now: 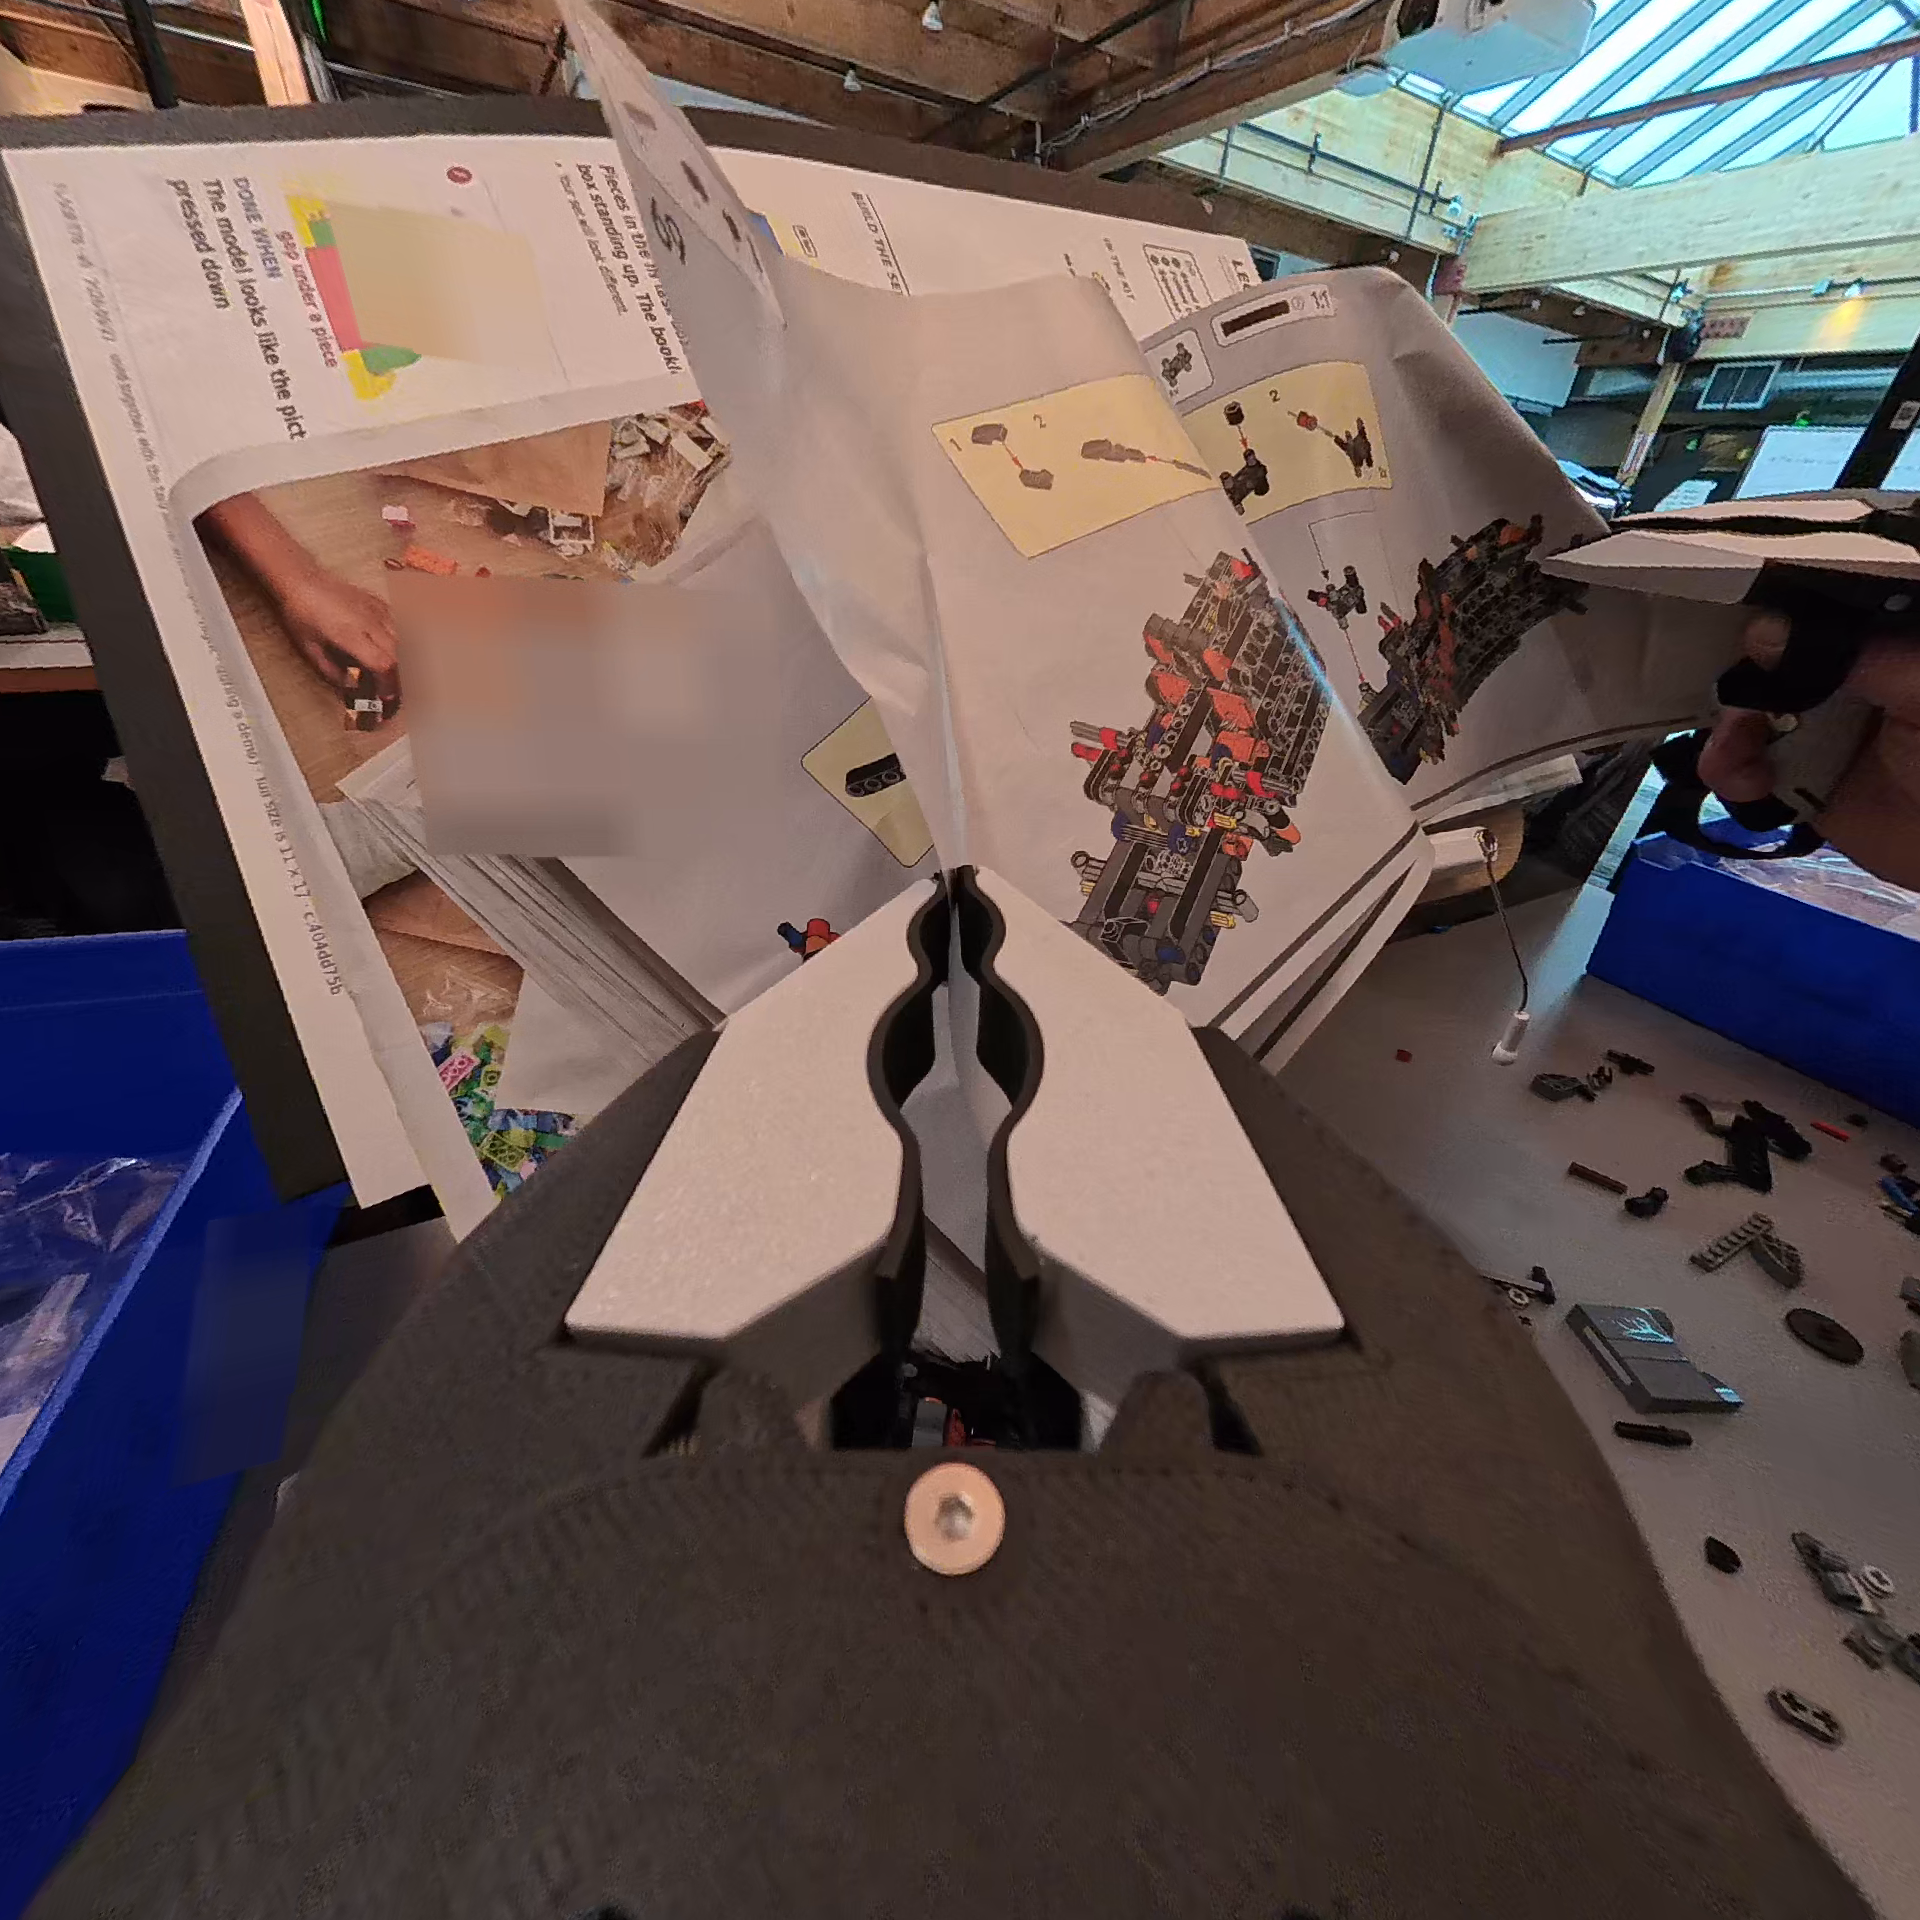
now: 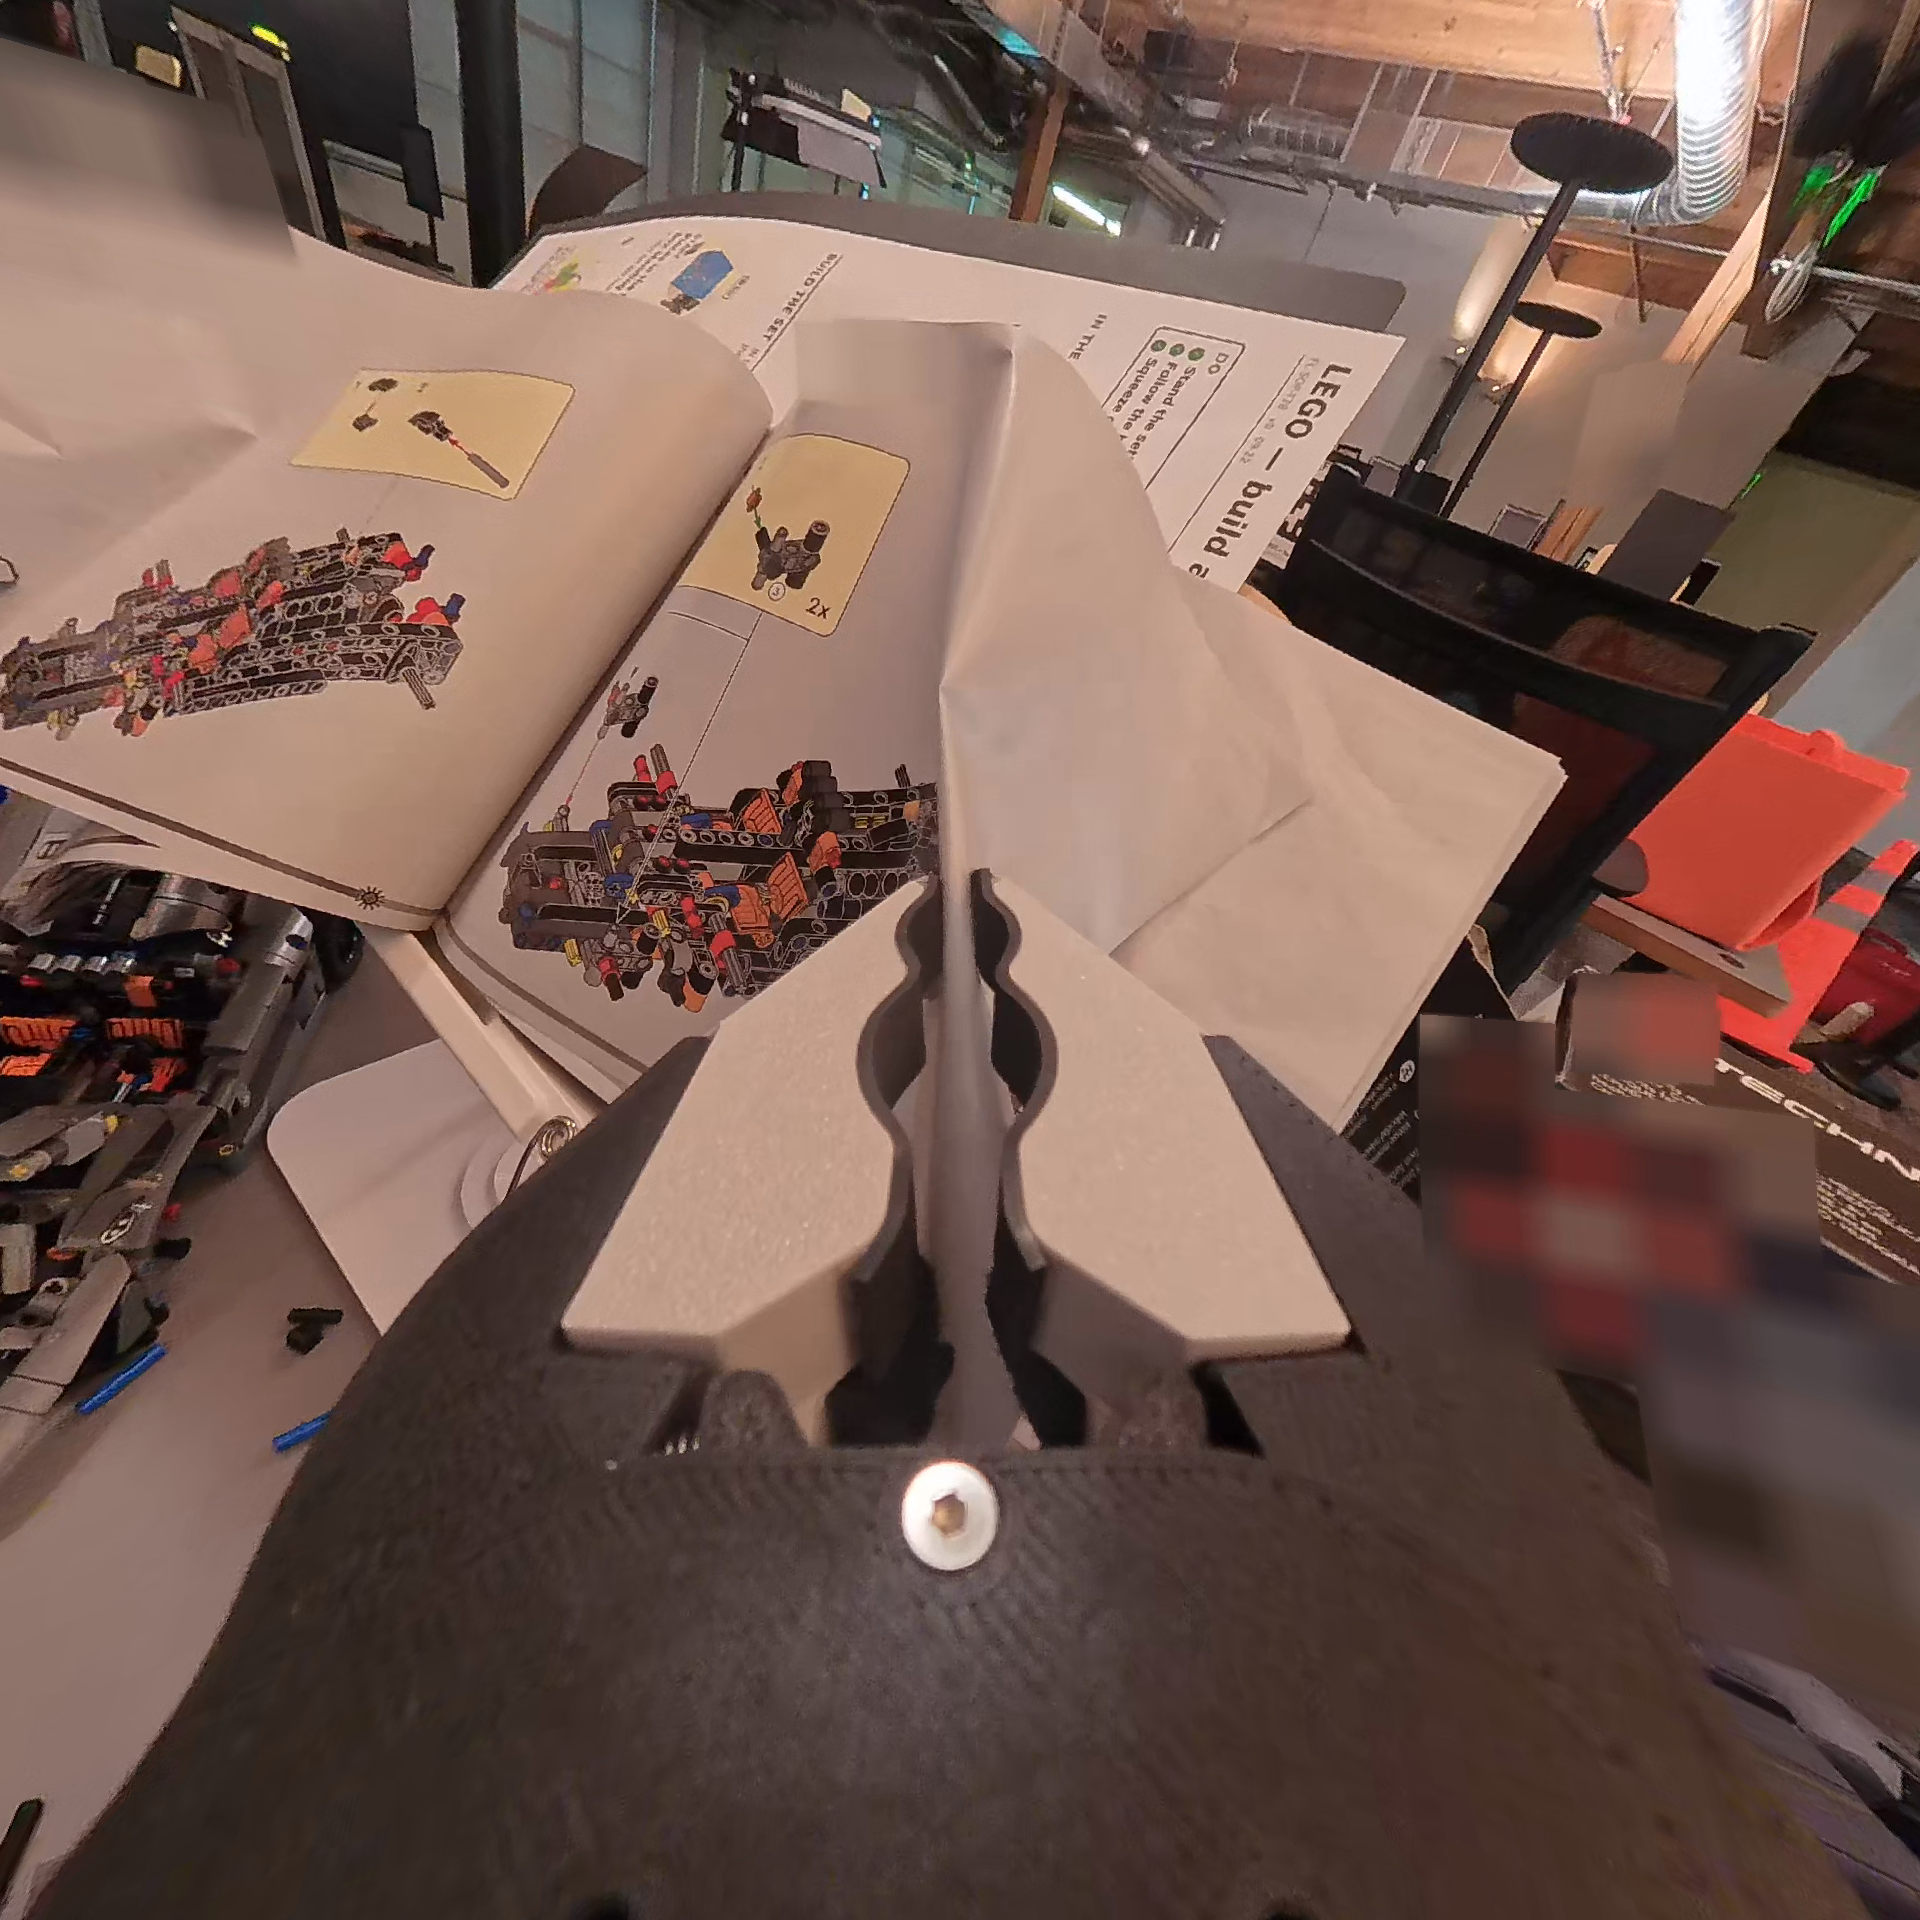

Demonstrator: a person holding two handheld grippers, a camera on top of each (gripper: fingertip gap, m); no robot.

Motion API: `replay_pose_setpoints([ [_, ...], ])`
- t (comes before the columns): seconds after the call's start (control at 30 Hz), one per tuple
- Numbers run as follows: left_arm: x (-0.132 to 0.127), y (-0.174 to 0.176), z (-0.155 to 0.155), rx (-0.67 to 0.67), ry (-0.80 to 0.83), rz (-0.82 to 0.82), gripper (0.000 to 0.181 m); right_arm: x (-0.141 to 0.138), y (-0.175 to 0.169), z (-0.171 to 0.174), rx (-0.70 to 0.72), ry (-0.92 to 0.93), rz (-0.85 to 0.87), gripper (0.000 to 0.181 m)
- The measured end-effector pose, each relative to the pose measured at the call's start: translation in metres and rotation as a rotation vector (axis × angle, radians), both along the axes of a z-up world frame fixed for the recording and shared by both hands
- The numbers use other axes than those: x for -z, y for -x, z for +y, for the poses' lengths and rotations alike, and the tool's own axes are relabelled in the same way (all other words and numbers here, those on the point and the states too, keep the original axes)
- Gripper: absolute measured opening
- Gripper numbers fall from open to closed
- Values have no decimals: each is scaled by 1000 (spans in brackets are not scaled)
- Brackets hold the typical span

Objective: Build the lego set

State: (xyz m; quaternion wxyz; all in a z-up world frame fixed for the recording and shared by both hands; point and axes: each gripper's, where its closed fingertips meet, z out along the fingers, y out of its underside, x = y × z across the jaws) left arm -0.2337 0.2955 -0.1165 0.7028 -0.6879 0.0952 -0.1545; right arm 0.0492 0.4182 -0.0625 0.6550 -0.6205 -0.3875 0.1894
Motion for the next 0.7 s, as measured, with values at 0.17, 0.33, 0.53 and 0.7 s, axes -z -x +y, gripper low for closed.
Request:
replay_pose_setpoints([
  [0.17, 0, 1, 0, -1, 0, -1, 0, 0, 1, -1, -9, 3, 7, 1],
  [0.33, 0, 1, 0, -5, 0, 6, 0, 0, 0, 0, -7, 4, 11, 0],
  [0.53, 0, 2, 0, -12, 0, 13, 0, 1, 0, 0, -8, 4, 14, 0],
  [0.7, 1, 3, 1, -15, 1, 15, 0, 1, 0, 0, -7, 1, 8, 0],
])
